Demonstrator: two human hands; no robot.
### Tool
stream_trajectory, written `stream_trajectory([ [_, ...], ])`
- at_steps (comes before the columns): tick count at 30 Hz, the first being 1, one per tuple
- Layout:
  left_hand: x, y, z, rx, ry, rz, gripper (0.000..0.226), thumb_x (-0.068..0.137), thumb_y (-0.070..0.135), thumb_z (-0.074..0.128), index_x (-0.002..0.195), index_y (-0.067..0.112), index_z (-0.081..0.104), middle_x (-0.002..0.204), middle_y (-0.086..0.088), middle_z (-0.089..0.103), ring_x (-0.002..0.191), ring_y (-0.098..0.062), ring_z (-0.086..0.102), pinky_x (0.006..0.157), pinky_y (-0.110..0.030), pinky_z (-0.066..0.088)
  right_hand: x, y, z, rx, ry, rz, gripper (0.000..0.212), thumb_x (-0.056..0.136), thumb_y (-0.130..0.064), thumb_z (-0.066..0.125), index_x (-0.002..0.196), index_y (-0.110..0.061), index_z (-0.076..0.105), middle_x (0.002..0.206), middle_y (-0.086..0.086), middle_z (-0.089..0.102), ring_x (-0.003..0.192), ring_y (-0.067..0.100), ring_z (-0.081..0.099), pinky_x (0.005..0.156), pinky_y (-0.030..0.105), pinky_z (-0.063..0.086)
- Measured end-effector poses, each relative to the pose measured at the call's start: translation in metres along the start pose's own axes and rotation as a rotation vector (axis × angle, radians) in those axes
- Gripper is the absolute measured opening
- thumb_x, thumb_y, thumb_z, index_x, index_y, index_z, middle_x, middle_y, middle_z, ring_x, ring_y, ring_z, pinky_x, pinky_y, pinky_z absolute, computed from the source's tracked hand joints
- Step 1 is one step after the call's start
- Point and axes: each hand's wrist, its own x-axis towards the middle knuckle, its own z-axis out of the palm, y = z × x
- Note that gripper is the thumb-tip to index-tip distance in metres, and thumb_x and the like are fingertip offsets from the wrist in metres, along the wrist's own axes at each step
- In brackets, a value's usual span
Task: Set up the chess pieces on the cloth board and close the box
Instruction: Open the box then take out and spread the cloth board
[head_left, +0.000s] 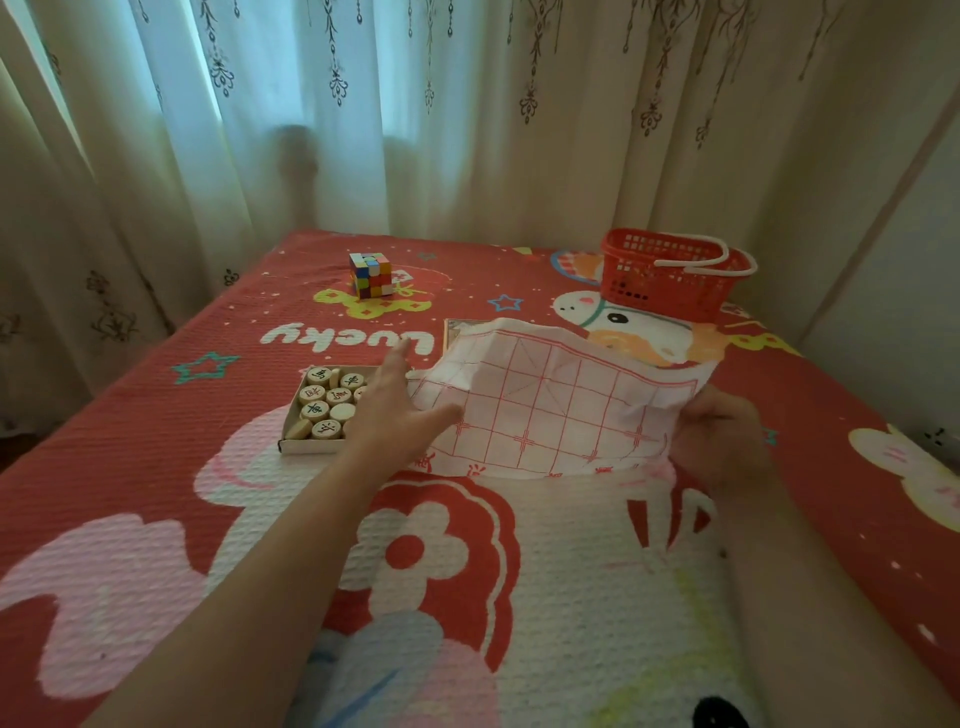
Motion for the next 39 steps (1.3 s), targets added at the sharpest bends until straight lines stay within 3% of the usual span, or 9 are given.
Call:
stream_trajectory([
  [3,0.001,0.004,-0.007,-0.103,-0.063,-0.061,0.094,0.071,0.017,0.071,0.146,0.028,0.015,0.141,-0.005,0.04,0.12,-0.027,0.048,0.095,-0.05,0.046,-0.004,-0.005,0.005,-0.011,-0.085,0.042,0.042,0.038,-0.033,0.085,0.067,-0.005,0.072,0.08,0.007,0.072,0.086,0.019,0.066,0.08,0.025,0.053],
  [8,-0.006,0.013,-0.021,-0.299,-0.199,-0.007,0.037,0.08,-0.009,0.049,0.107,0.012,0.063,0.094,-0.018,0.064,0.086,-0.032,0.062,0.082,-0.052,0.052,-0.018,-0.02,0.029,0.073,-0.419,0.066,0.031,0.083,0.005,0.038,0.103,0.018,0.058,0.111,0.031,0.06,0.108,0.039,0.055,0.095,0.043,0.044],
  [15,-0.013,0.002,-0.034,-0.565,-0.3,-0.089,0.04,0.067,-0.006,0.038,0.046,0.012,0.066,0.05,-0.001,0.054,0.047,-0.012,0.045,0.046,-0.019,0.033,-0.025,-0.016,0.022,-0.04,-0.566,0.392,0.066,0.092,-0.047,0.043,0.101,0.016,0.06,0.109,0.03,0.062,0.106,0.039,0.056,0.094,0.046,0.04],
  [18,-0.012,-0.008,-0.036,-0.551,-0.397,-0.125,0.023,0.066,0.016,0.051,0.063,-0.001,0.068,0.072,-0.022,0.057,0.063,-0.03,0.047,0.058,-0.029,0.039,-0.029,-0.017,0.031,-0.342,-0.506,0.501,0.072,0.081,-0.062,0.049,0.08,0.007,0.07,0.084,0.024,0.069,0.077,0.029,0.067,0.072,0.035,0.054],
  [20,-0.014,-0.008,-0.037,-0.418,-0.491,-0.111,0.034,0.077,0.026,0.056,0.072,-0.006,0.066,0.079,-0.027,0.06,0.068,-0.031,0.054,0.062,-0.03,0.046,-0.031,-0.018,0.042,-0.577,-0.326,0.498,0.044,0.088,-0.035,0.053,0.075,0.005,0.068,0.07,0.013,0.07,0.058,0.014,0.065,0.052,0.02,0.052],
  [25,-0.021,0.01,-0.02,0.286,-0.559,0.195,0.019,0.088,0.03,0.058,0.091,0.015,0.07,0.091,-0.001,0.071,0.085,-0.02,0.065,0.084,-0.034,0.052,-0.028,-0.006,0.062,-1.156,-0.185,0.286,0.004,0.082,-0.012,0.065,0.084,-0.013,0.069,0.086,0.007,0.068,0.073,0.009,0.061,0.069,0.024,0.047],
  [30,-0.033,0.018,-0.002,0.655,-0.682,0.366,0.06,0.086,0.052,0.052,0.138,0.023,0.042,0.144,0.003,0.039,0.128,-0.015,0.04,0.105,-0.028,0.033,-0.027,0.013,0.057,-1.706,-0.466,0.296,0.061,0.085,-0.056,0.051,0.139,-0.033,0.033,0.152,-0.008,0.019,0.141,0.013,0.012,0.113,0.038,0.013],
  [34,-0.036,0.009,0.008,0.822,-0.748,0.332,0.087,0.08,0.069,0.041,0.149,0.028,0.007,0.158,0.001,-0.001,0.145,-0.02,-0.001,0.115,-0.041,0.012,-0.027,0.022,0.04,-1.869,-0.579,0.352,0.107,0.053,-0.095,0.001,0.144,-0.039,-0.004,0.152,-0.014,-0.016,0.139,0.007,-0.016,0.113,0.046,-0.004],
  [39,-0.041,0.002,0.021,0.856,-0.737,0.3,0.093,0.079,0.075,0.031,0.148,0.028,-0.01,0.156,0.0,-0.019,0.143,-0.019,-0.019,0.115,-0.041,-0.005,-0.021,0.023,0.03,-1.921,-0.594,0.331,0.11,0.046,-0.095,-0.008,0.143,-0.042,-0.008,0.154,-0.009,-0.017,0.14,0.008,-0.017,0.11,0.052,-0.01],
])
